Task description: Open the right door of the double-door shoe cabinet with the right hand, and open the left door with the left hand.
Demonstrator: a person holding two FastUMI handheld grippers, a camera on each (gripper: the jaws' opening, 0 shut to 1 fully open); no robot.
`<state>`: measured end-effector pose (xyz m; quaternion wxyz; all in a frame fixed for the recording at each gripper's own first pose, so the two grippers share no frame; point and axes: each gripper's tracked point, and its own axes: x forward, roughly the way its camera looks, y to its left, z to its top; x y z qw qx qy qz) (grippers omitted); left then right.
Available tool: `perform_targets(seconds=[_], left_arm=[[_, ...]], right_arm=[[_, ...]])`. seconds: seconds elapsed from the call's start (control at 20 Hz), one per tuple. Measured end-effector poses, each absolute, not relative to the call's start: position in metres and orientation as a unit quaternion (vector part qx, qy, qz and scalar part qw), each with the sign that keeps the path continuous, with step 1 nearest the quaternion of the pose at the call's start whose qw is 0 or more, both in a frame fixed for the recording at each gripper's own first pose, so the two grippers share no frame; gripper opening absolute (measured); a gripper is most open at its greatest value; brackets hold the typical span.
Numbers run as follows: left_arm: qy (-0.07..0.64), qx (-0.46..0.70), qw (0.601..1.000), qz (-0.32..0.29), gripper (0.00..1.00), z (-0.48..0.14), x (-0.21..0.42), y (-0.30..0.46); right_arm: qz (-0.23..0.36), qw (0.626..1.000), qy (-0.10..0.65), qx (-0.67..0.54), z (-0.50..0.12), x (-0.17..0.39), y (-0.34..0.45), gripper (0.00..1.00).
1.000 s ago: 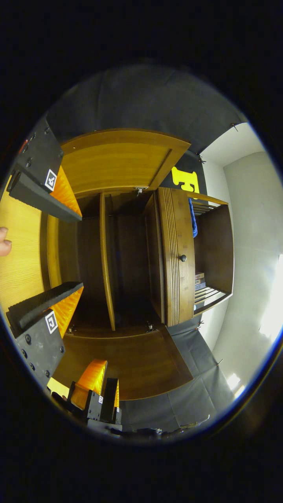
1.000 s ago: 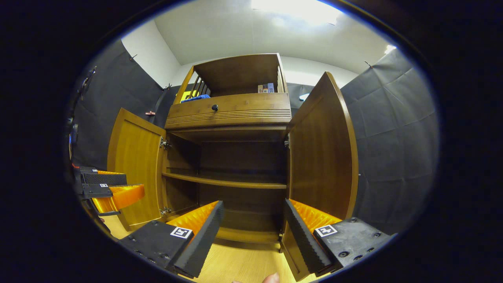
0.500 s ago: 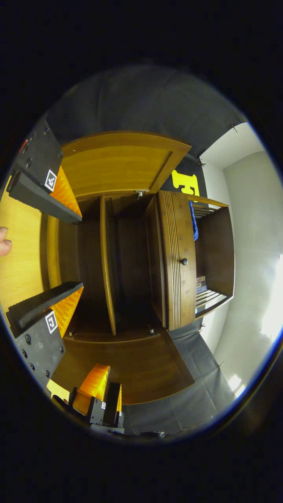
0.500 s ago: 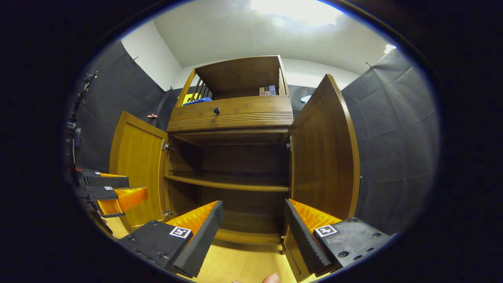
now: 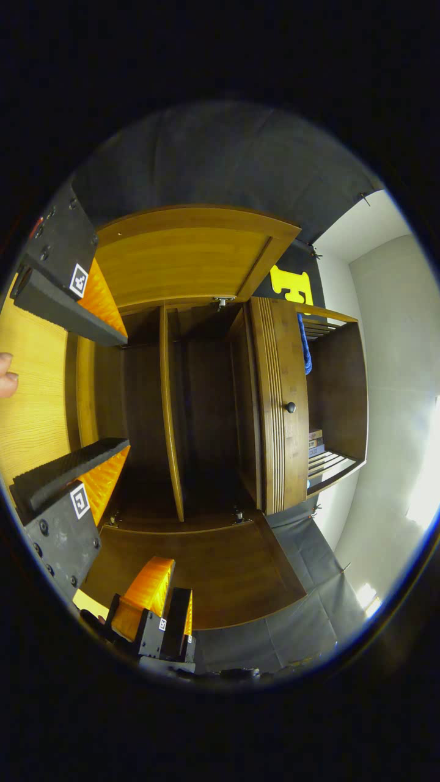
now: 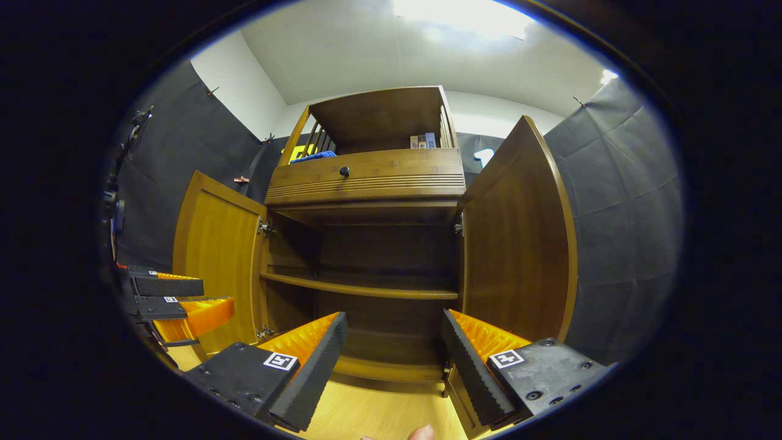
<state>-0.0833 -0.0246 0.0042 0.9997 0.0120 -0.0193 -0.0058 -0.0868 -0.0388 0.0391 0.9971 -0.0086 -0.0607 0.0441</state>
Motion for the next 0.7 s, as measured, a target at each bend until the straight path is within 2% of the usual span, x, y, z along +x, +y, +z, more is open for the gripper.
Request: perform_targets(seconds=[0.45, 0.5, 0.7], left_arm=[[-0.021, 0.008, 1.000, -0.009, 0.94, 0.0059, -0.0829, -0.0241], [-0.020, 0.008, 1.000, -0.010, 0.94, 0.0047, -0.0830, -0.0255], [-0.020, 0.008, 1.000, -0.011, 0.94, 0.0056, -0.0833, -0.0265]], right_arm=[[0.049, 0.997, -0.060, -0.009, 0.0389, -0.0851, -0.0377, 0.98], [0.050, 0.997, -0.059, -0.009, 0.0381, -0.0850, -0.0374, 1.00], [0.050, 0.997, -0.060, -0.011, 0.0383, -0.0849, -0.0376, 0.98]])
